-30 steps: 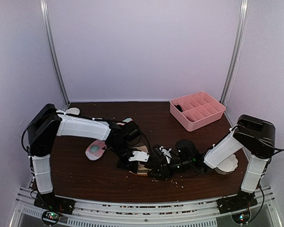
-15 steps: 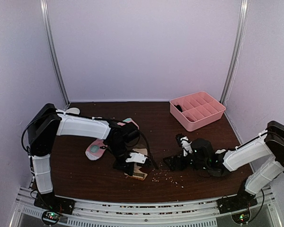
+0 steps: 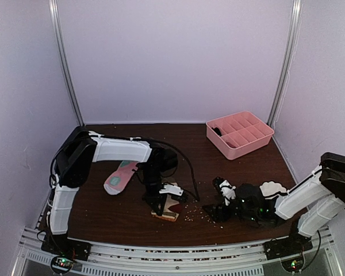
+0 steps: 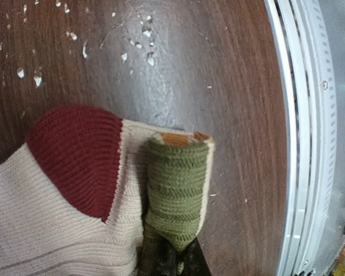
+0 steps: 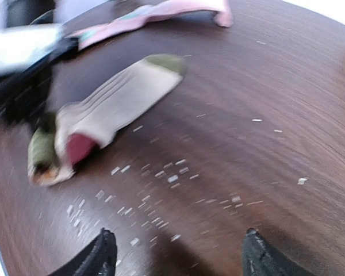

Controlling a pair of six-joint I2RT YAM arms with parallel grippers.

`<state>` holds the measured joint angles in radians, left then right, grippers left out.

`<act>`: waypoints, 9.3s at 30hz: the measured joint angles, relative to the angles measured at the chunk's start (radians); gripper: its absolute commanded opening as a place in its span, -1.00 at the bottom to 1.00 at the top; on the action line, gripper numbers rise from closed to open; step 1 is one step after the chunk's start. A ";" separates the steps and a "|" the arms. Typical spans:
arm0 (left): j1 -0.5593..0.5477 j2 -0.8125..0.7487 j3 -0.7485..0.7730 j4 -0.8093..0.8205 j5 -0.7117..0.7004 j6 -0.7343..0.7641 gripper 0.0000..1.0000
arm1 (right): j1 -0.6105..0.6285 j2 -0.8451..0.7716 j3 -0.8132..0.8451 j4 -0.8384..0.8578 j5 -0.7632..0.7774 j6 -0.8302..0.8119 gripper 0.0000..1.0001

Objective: Roll the socks
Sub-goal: Roll the sock at the center of the board.

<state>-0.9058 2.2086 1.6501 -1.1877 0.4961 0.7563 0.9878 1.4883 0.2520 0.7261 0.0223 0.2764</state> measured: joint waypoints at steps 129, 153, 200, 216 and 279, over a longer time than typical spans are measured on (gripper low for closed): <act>0.209 0.130 -0.010 0.114 0.399 -0.228 -1.00 | -0.090 0.154 0.226 -0.135 -0.544 0.197 0.99; 0.257 0.277 0.120 -0.113 0.525 -0.244 -1.00 | 0.144 0.092 0.441 -0.461 0.059 -0.622 0.59; 0.264 0.179 0.102 -0.121 0.354 -0.188 0.13 | 0.099 0.522 0.897 -0.704 -0.201 -0.807 -0.83; 0.289 -0.340 -0.187 0.265 -0.122 -0.261 0.96 | -0.014 0.558 0.890 -0.653 -0.619 -0.483 -0.82; 0.132 -0.089 -0.183 0.341 0.114 -0.233 -1.00 | -0.122 0.535 0.518 0.019 -0.821 0.528 0.91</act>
<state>-0.7734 2.1193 1.4673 -0.8463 0.6106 0.5236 0.8658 2.0232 0.7704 0.7456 -0.7990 0.8040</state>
